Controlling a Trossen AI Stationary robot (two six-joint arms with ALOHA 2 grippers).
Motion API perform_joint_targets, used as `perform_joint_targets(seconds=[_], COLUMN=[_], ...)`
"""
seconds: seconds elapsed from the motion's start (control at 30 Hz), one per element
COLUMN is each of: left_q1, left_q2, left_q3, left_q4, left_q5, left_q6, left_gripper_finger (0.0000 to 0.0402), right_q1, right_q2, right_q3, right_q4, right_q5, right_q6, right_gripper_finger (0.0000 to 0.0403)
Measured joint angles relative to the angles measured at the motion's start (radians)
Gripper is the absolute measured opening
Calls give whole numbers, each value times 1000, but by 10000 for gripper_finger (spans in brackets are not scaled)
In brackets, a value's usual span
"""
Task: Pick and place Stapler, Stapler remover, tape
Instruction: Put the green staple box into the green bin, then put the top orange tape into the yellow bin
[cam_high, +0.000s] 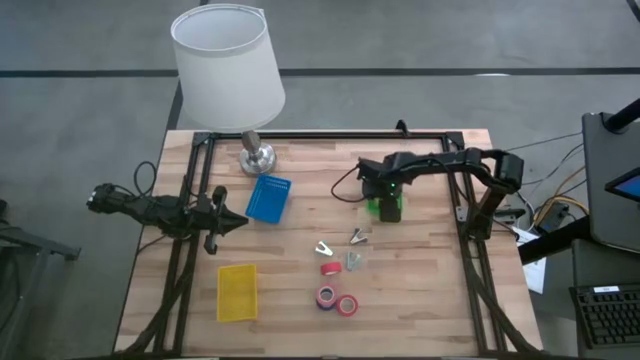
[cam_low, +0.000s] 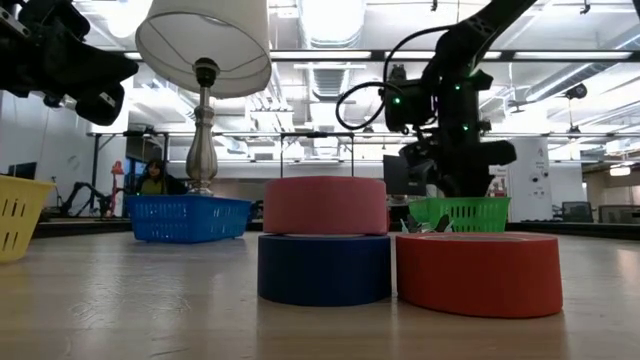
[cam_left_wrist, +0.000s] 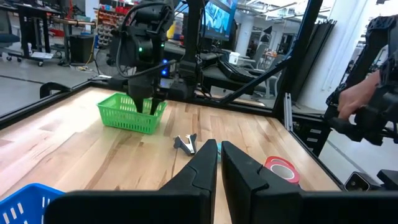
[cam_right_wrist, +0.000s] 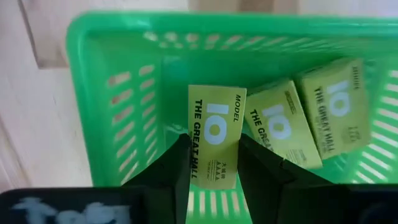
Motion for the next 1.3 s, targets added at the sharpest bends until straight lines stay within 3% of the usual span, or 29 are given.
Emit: perform_joint_targets(seconds=[0.4,0.67,0.87,0.97,1.17,1.3], left_q1=[0,0,0,0,0,0], left_q2=[0,0,1,5,56,134], left_q3=[0,0,0,0,1,5], left_q4=[0,84,343,554,834,980], left_q5=[0,-15,-36,-37,-34,-131], left_q6=[0,-45,-159,-288,-327,-500], left_gripper_finger=[26,26,26,26,26,26], right_q1=[0,0,7,17,58,98], right_q2=[-12,-52,-116,-161,-236,-273], right_q3=[43,166,246,265,280,265], right_q4=[-23,-94,-94,-9,122,149], right_q5=[5,9,-12,-62,-113,-107], right_q6=[105,166,376,498,655,711], right_gripper_finger=[190,209,209,208,200,196])
